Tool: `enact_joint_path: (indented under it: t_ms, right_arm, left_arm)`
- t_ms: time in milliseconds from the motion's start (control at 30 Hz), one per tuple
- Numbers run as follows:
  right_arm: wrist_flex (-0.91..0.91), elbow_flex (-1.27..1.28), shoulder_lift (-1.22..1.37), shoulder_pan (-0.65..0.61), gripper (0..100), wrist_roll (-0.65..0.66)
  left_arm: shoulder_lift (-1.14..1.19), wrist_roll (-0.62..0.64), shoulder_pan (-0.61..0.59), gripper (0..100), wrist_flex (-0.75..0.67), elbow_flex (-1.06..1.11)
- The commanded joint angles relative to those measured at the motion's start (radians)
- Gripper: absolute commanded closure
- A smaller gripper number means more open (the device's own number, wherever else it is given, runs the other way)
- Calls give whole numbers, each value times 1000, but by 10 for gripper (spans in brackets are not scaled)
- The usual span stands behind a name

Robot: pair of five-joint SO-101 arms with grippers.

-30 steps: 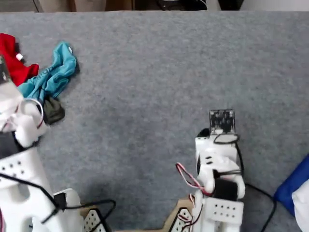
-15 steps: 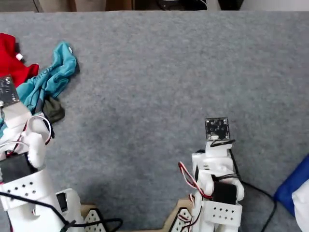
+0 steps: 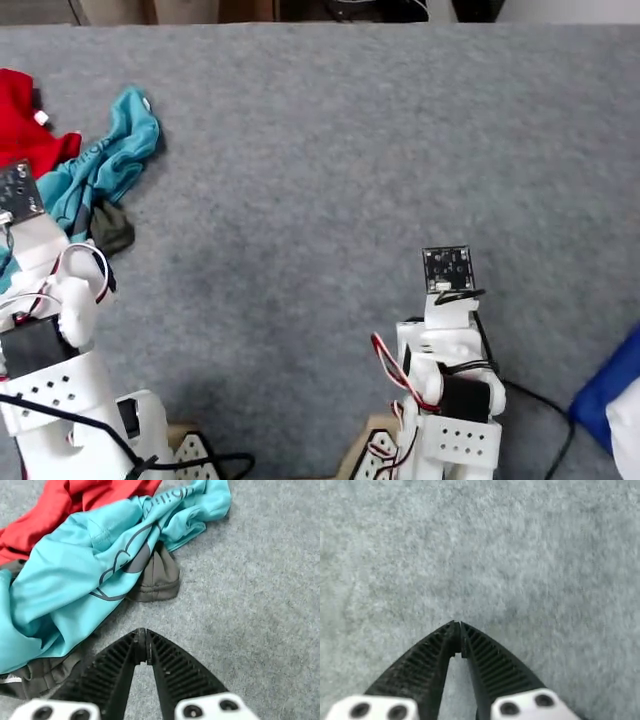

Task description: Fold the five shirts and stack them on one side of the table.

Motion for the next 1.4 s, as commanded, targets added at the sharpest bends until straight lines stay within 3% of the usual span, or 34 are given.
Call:
enact_joint_path:
  t_ms: [0, 500, 667, 800, 1100, 1233, 1367]
  right_arm:
    - [5, -1, -51, 7, 992, 3]
    - [5, -1, -51, 7, 992, 3]
    - [5, -1, -51, 7, 992, 3]
    - [5, -1, -51, 7, 992, 3]
    - [5, -1, -51, 7, 992, 3]
    - [5, -1, -51, 7, 992, 3]
    - [5, -1, -51, 7, 992, 3]
  left_arm:
    - [-8, -6, -11, 981, 12, -3]
    - [-13, -6, -14, 981, 9, -14]
    - [62, 57, -160, 979, -40, -89]
    - [271, 66, -227, 920, -43, -236]
    - [808, 54, -325, 893, 239, -770]
    - [986, -6, -371, 893, 420, -1039]
    - [1148, -71, -459, 892, 494, -1218]
